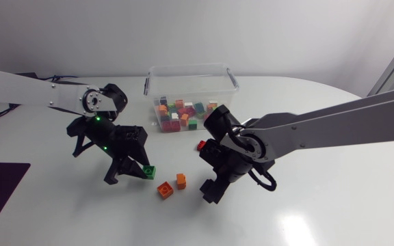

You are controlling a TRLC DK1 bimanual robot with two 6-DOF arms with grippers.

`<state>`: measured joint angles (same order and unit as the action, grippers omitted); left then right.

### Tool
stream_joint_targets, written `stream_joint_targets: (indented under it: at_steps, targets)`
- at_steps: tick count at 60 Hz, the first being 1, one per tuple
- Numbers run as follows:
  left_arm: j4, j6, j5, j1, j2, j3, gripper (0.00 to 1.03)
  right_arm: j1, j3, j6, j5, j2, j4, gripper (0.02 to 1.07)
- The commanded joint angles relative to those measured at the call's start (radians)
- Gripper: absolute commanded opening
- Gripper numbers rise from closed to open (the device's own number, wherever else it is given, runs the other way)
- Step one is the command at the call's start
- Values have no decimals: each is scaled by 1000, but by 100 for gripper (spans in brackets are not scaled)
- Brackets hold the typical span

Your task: Place the duplo bricks in the container

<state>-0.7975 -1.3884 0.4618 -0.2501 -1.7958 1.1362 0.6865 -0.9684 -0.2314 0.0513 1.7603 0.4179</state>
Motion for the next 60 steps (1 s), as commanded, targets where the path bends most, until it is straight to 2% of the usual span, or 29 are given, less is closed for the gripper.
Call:
stream_joint_targets:
  at_steps: [1,4,9,17,26,37,44,52,60]
  targets:
    - [-25,-15,17,17,67,37,38,8,-23,23,-8,41,-4,91]
    - [-31,-3,31,29,93,48,38,8,-30,24,-10,56,-4,87]
    - [-35,12,51,43,134,66,38,8,-38,24,-16,79,-7,87]
    - [-35,57,86,57,184,103,38,15,-44,24,-18,94,-21,71]
    - [-32,117,124,60,199,160,38,19,-41,20,-18,96,-34,46]
    - [57,238,153,58,184,209,38,19,-24,14,-10,65,-36,38]
    - [127,324,153,48,159,244,38,-1,-29,4,-7,5,-4,37]
    - [258,465,153,43,115,293,38,-24,-55,1,-5,-55,39,37]
    - [305,571,152,43,36,381,39,-41,-87,1,-4,-99,71,37]
